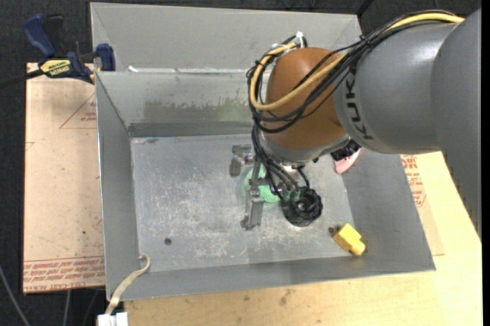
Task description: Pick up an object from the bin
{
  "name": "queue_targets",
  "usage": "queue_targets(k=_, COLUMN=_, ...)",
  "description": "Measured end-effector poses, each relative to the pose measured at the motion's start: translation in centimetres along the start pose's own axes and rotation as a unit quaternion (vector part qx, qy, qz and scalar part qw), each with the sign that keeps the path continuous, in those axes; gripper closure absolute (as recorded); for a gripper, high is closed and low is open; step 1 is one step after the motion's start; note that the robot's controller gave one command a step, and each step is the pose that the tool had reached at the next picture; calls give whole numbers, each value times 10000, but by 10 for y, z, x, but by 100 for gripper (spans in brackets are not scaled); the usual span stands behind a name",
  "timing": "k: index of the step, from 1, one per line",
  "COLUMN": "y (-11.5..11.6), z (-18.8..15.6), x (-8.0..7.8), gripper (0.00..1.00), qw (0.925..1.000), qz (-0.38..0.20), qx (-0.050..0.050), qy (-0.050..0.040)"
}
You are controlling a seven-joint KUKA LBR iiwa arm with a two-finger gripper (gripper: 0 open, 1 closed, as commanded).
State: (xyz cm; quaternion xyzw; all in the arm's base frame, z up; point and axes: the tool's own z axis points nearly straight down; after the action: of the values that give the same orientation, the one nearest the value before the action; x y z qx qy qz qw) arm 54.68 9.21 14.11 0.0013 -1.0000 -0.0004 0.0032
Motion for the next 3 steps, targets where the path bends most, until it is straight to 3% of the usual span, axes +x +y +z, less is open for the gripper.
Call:
queue_targets(k=1, y=0, z=-5, x=-1, gripper=0, qw=10000, qz=11, qx=-3, qy=-32)
queue_targets(k=2, y=-24, z=-29, x=5, gripper=0, qw=9998, qz=-191, qx=-4, qy=-19)
queue_targets(k=3, y=-76, z=-35, x=-14, gripper=0, qw=9992, qz=-390, qx=1, qy=-51)
